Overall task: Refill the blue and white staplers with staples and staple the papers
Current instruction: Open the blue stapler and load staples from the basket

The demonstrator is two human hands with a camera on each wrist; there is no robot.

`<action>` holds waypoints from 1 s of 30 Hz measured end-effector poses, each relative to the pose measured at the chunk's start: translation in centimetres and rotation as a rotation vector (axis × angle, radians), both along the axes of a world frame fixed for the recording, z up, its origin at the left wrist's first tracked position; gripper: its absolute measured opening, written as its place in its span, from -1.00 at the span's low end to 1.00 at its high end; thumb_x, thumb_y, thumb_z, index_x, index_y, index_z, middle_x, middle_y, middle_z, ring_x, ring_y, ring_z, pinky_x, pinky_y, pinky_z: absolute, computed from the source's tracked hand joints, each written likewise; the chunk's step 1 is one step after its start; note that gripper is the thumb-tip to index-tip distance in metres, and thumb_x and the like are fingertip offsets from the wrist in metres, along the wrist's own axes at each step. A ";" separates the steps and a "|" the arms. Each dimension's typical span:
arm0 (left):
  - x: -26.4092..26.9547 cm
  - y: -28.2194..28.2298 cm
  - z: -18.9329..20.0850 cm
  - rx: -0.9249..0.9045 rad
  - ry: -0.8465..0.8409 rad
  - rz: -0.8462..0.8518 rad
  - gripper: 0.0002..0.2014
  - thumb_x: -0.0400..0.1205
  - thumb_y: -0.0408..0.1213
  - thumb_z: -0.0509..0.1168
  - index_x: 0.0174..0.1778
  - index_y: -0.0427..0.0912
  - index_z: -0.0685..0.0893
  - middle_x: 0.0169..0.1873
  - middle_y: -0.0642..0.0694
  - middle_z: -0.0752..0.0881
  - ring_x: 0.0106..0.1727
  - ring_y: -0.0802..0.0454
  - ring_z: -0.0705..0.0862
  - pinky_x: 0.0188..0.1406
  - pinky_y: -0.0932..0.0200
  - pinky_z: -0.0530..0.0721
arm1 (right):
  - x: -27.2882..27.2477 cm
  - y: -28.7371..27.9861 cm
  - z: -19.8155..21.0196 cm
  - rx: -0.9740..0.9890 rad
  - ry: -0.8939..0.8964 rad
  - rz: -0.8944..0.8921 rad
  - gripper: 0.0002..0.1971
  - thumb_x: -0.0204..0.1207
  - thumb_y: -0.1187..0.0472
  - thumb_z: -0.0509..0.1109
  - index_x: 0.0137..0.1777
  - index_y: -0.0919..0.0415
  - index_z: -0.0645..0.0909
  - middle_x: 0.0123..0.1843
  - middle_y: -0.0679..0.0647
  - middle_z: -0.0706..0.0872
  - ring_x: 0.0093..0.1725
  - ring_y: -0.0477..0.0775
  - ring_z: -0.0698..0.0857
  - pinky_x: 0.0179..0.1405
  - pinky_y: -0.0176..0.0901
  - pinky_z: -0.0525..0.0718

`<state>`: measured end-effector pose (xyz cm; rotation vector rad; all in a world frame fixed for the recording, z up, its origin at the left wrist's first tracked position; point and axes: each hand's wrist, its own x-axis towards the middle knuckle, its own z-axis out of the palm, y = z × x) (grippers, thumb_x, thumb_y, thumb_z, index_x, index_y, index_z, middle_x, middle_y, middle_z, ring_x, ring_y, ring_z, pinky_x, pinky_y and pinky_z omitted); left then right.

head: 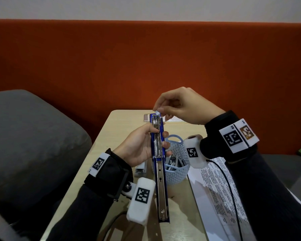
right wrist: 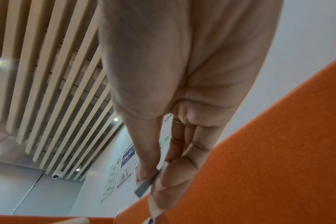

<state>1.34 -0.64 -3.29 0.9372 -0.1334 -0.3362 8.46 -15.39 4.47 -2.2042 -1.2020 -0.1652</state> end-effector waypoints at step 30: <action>-0.1 -0.1 0.1 0.027 0.019 -0.001 -0.85 0.63 -0.37 -0.05 -0.05 -0.19 0.43 -0.27 -0.10 0.53 -0.38 0.02 0.48 -0.29 -0.02 0.74 | -0.6 0.7 0.1 -0.045 -0.117 -0.058 -0.94 0.50 0.15 0.54 -0.07 0.06 0.80 -0.27 -0.18 0.73 -0.22 -0.32 0.67 -0.25 -0.58 0.53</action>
